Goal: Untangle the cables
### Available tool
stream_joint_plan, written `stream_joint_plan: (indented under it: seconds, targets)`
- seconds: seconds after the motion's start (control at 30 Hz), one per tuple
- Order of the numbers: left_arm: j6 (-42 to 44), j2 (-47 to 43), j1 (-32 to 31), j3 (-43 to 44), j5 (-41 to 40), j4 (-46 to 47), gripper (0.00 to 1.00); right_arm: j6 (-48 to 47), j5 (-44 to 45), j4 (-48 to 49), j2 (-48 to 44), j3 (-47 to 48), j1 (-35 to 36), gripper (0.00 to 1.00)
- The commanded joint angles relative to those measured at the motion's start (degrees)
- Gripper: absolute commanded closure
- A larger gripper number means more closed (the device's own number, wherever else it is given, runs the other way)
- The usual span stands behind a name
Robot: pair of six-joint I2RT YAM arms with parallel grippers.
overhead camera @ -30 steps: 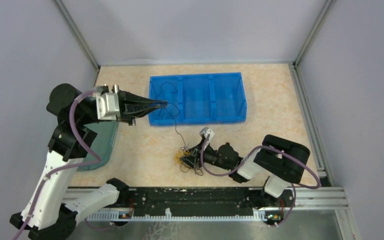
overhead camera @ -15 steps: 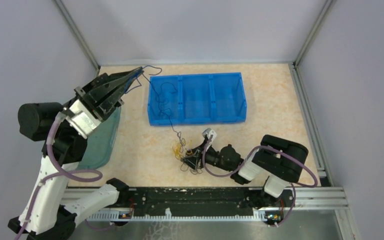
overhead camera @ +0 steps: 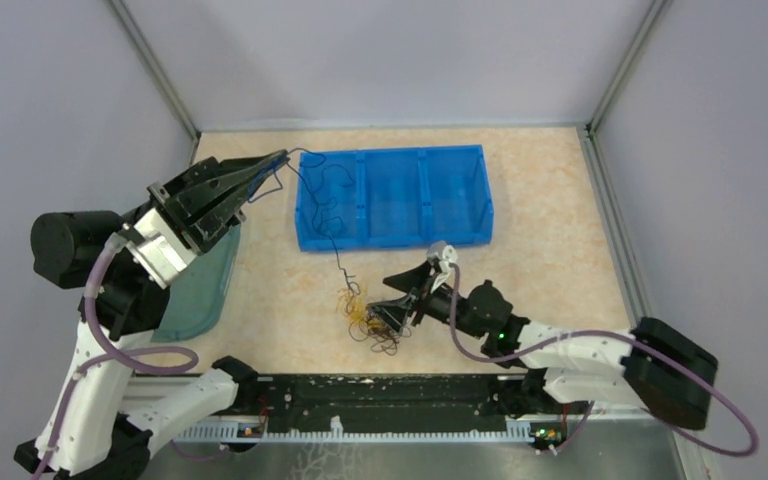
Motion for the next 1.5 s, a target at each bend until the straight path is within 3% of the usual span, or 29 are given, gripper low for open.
stream_joint_plan:
  seconds: [0.0,0.1,0.23,0.4,0.6,0.77,1.13,1.47]
  targets:
    - [-3.64,-1.31,-0.33,-2.8,3.59,-4.35,1.0,-7.59,-0.5,-18.39,-13.34,7.4,0.5,0.21]
    - [-4.82,-1.58,-0.39,-4.21,3.97,-4.63,1.0,-10.25,-2.57,-25.2,-16.77,11.28,0.5,0.2]
    - [-6.95,-1.73,-0.37,-4.88,3.86,-4.75,1.0,-11.82,-4.81,-25.36,-15.59,16.1,0.56,0.2]
    - [-8.17,-1.55,-0.4,-4.55,3.59,-5.2,1.0,-13.94,-8.25,-22.01,-6.86,25.68,0.5,0.23]
    - [-8.29,-1.45,-0.44,-3.77,3.3,-5.36,1.0,-12.48,-9.73,-15.44,4.6,29.86,0.51,0.34]
    - [-7.6,-0.92,-0.35,-1.56,3.01,-4.39,1.0,-9.17,-9.34,-9.63,10.46,26.12,0.57,0.45]
    - [-3.51,1.82,-0.36,7.82,2.2,-2.05,1.0,-2.04,-5.97,4.3,20.36,13.82,0.5,0.54]
    - [8.91,3.02,-0.37,14.42,0.05,1.84,1.0,1.98,-1.46,14.29,25.81,4.74,0.6,0.66]
